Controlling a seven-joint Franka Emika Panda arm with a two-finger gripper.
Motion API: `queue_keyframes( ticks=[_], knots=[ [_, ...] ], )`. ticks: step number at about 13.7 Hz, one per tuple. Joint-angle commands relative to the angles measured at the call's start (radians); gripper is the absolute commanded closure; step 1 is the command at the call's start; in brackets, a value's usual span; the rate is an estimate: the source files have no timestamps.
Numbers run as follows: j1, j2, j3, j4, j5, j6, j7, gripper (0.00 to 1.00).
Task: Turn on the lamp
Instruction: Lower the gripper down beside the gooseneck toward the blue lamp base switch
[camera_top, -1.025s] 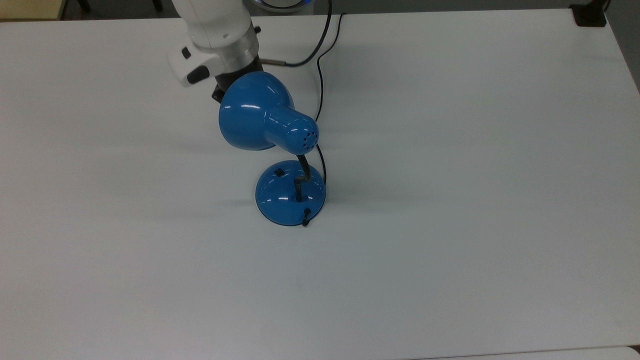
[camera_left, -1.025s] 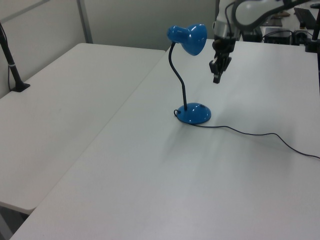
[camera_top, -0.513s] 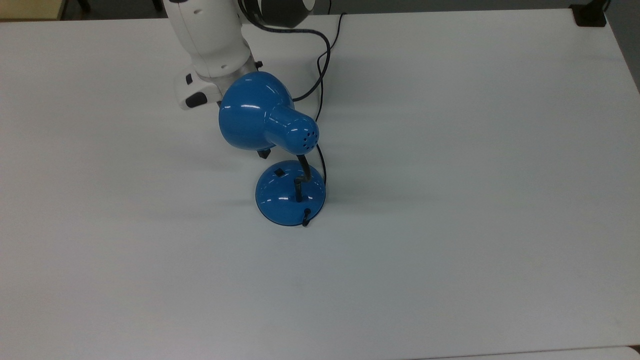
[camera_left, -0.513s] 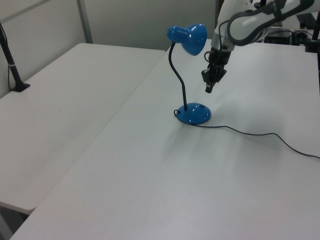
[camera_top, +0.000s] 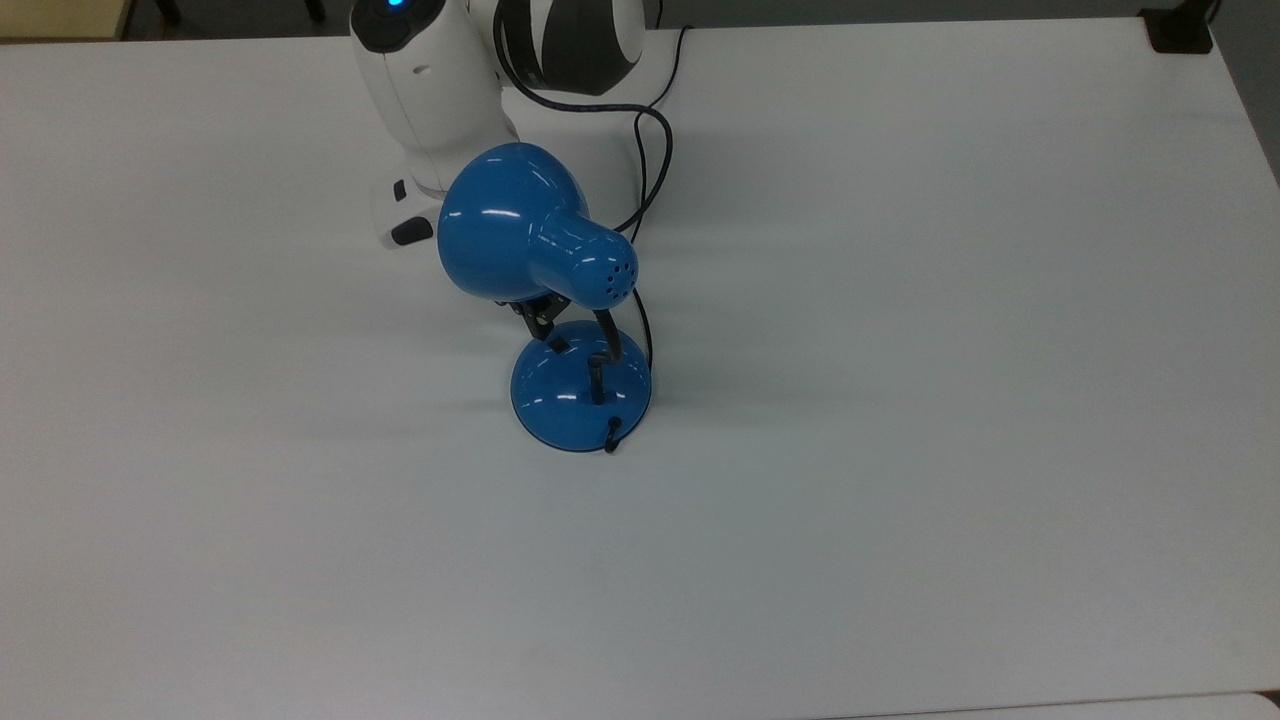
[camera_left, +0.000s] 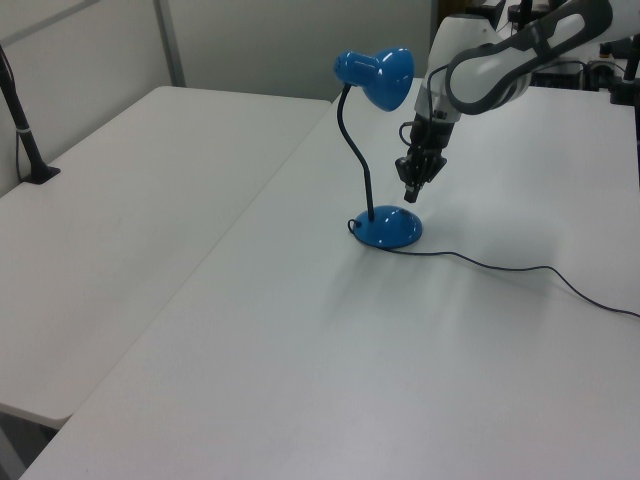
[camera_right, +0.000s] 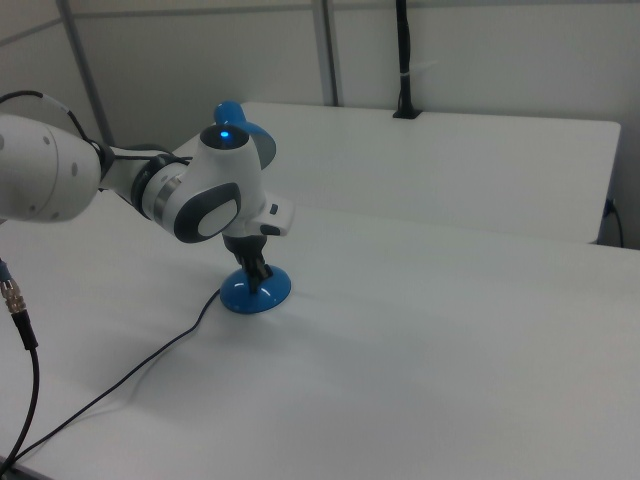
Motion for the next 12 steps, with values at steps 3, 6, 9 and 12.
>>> queue_keyframes(
  ticks=[3, 6, 9, 12],
  knots=[
    [0.025, 0.01, -0.002, -0.012, 0.021, 0.073, 0.017, 1.0],
    [0.03, 0.021, -0.002, -0.007, 0.036, 0.09, 0.019, 1.0],
    [0.042, 0.024, -0.002, -0.007, 0.041, 0.091, 0.021, 1.0],
    [0.045, 0.036, -0.002, -0.003, 0.041, 0.093, 0.021, 1.0]
  ],
)
